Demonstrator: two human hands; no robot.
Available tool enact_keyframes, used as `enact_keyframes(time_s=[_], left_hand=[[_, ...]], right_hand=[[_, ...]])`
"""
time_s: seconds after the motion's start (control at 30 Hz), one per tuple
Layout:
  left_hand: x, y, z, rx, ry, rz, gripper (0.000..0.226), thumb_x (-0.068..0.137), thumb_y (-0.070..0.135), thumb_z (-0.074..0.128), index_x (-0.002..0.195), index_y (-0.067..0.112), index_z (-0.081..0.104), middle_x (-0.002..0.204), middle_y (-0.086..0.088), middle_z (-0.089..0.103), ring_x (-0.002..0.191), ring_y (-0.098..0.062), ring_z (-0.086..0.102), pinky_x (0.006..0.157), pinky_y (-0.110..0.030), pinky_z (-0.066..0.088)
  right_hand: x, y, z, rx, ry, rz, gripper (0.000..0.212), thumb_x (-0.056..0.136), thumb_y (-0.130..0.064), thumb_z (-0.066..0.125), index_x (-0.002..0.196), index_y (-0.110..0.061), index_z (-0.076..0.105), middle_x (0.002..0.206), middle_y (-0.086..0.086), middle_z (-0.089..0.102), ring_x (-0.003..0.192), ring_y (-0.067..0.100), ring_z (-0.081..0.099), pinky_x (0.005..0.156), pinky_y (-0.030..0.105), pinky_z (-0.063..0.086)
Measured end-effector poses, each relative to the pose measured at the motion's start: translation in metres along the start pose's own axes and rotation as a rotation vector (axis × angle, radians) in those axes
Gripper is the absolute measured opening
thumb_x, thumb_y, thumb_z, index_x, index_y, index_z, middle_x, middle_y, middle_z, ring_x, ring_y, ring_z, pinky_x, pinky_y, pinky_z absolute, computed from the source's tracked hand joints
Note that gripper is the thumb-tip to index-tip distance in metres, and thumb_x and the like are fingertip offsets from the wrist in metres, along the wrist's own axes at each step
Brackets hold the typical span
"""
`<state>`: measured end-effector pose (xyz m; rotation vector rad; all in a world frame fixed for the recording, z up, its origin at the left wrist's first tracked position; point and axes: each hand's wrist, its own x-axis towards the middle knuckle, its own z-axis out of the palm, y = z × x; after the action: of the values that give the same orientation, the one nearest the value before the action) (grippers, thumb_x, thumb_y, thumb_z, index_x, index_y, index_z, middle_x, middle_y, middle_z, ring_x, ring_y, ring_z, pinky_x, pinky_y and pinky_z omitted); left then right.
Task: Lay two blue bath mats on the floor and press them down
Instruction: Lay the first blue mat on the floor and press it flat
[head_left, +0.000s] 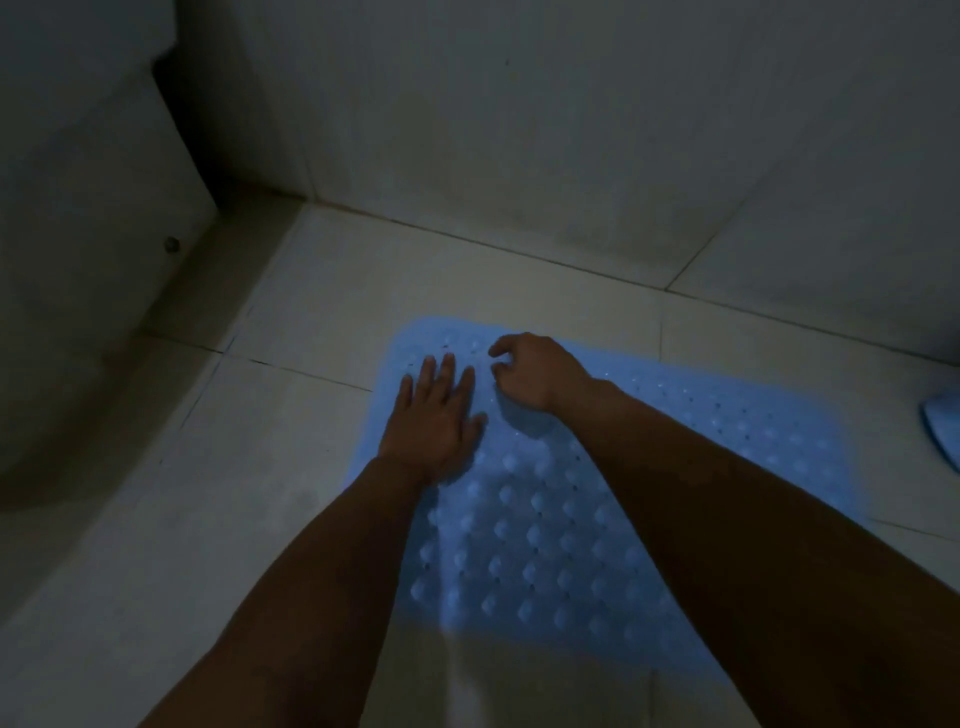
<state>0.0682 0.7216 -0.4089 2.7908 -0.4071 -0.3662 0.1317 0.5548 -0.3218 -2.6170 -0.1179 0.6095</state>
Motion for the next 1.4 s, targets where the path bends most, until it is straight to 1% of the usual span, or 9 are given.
enact_keyframes(time_s=[0.43, 0.53, 0.6, 0.7, 0.87, 0.97, 1.13, 1.3, 1.4], left_hand=[[0.000, 0.002, 0.022, 0.163, -0.003, -0.018, 0.099, 0.088, 0.085, 0.016, 0.162, 0.023, -0.006, 0.169, -0.008, -0.016, 0.155, -0.029, -0.020, 0.124, -0.057, -0.008], [0.018, -0.001, -0.008, 0.034, -0.200, -0.044, 0.084, 0.097, 0.069, 0.024, 0.163, 0.022, 0.000, 0.170, -0.007, -0.012, 0.157, -0.028, -0.013, 0.126, -0.050, -0.006], [0.027, -0.007, -0.044, -0.208, -0.249, -0.130, 0.063, 0.105, 0.048, 0.038, 0.160, 0.019, 0.026, 0.168, -0.012, 0.019, 0.155, -0.028, 0.019, 0.124, -0.038, 0.017], [0.011, -0.029, -0.083, -0.385, 0.086, -0.238, 0.057, 0.096, 0.038, 0.043, 0.148, 0.020, 0.051, 0.147, -0.012, 0.057, 0.134, -0.031, 0.053, 0.109, -0.037, 0.041], [-0.031, -0.051, -0.074, -0.305, 0.245, -0.281, 0.059, 0.090, 0.036, 0.037, 0.143, 0.016, 0.056, 0.136, -0.018, 0.061, 0.131, -0.037, 0.051, 0.107, -0.048, 0.045], [-0.046, -0.065, -0.058, -0.224, 0.319, -0.263, 0.046, 0.099, 0.027, 0.044, 0.141, 0.013, 0.057, 0.139, -0.014, 0.061, 0.139, -0.036, 0.043, 0.109, -0.049, 0.041], [-0.052, -0.088, -0.038, -0.183, 0.412, -0.232, 0.045, 0.099, 0.027, 0.039, 0.137, 0.012, 0.060, 0.140, -0.010, 0.061, 0.145, -0.036, 0.037, 0.109, -0.052, 0.041], [-0.059, -0.087, -0.036, -0.214, 0.403, -0.283, 0.046, 0.099, 0.024, 0.038, 0.139, 0.013, 0.057, 0.144, -0.010, 0.058, 0.147, -0.034, 0.034, 0.109, -0.052, 0.040], [-0.064, -0.070, -0.042, -0.208, 0.365, -0.285, 0.052, 0.094, 0.024, 0.036, 0.140, 0.013, 0.056, 0.145, -0.010, 0.057, 0.147, -0.033, 0.034, 0.109, -0.051, 0.043]], right_hand=[[-0.016, 0.064, 0.046, 0.167, 0.511, -0.227, 0.020, 0.090, -0.019, 0.060, 0.107, -0.018, 0.071, 0.107, 0.001, 0.067, 0.106, 0.021, 0.058, 0.092, 0.030, 0.045], [-0.024, 0.056, 0.040, 0.134, 0.399, -0.155, 0.025, 0.089, -0.025, 0.054, 0.107, -0.021, 0.071, 0.109, 0.005, 0.066, 0.108, 0.028, 0.059, 0.094, 0.036, 0.047], [-0.028, 0.037, 0.035, 0.115, 0.326, -0.050, 0.025, 0.091, -0.026, 0.052, 0.106, -0.025, 0.072, 0.113, 0.007, 0.065, 0.112, 0.031, 0.059, 0.097, 0.043, 0.049], [-0.037, -0.004, 0.053, 0.102, 0.248, 0.013, 0.029, 0.095, -0.023, 0.051, 0.116, -0.025, 0.070, 0.123, 0.008, 0.063, 0.117, 0.032, 0.059, 0.102, 0.047, 0.048], [-0.046, -0.067, 0.137, -0.113, 0.040, -0.044, 0.063, 0.100, -0.043, 0.035, 0.156, -0.014, 0.026, 0.165, 0.012, 0.018, 0.155, 0.030, 0.010, 0.122, 0.059, 0.013], [-0.054, -0.072, 0.176, -0.255, 0.131, -0.054, 0.085, 0.097, -0.066, 0.017, 0.160, -0.009, 0.007, 0.168, 0.014, -0.004, 0.155, 0.029, -0.013, 0.120, 0.063, -0.002], [-0.052, -0.066, 0.188, -0.320, 0.271, -0.113, 0.096, 0.094, -0.077, 0.013, 0.159, -0.006, 0.006, 0.168, 0.016, -0.005, 0.155, 0.029, -0.013, 0.121, 0.062, -0.001], [-0.044, -0.067, 0.178, -0.241, 0.002, -0.061, 0.100, 0.089, -0.079, 0.018, 0.158, -0.014, -0.013, 0.164, 0.007, -0.028, 0.149, 0.023, -0.031, 0.118, 0.059, -0.017], [-0.033, -0.069, 0.135, -0.033, -0.177, -0.027, 0.079, 0.101, -0.058, 0.036, 0.160, -0.015, 0.008, 0.169, 0.005, -0.009, 0.155, 0.023, -0.010, 0.124, 0.053, -0.006]])
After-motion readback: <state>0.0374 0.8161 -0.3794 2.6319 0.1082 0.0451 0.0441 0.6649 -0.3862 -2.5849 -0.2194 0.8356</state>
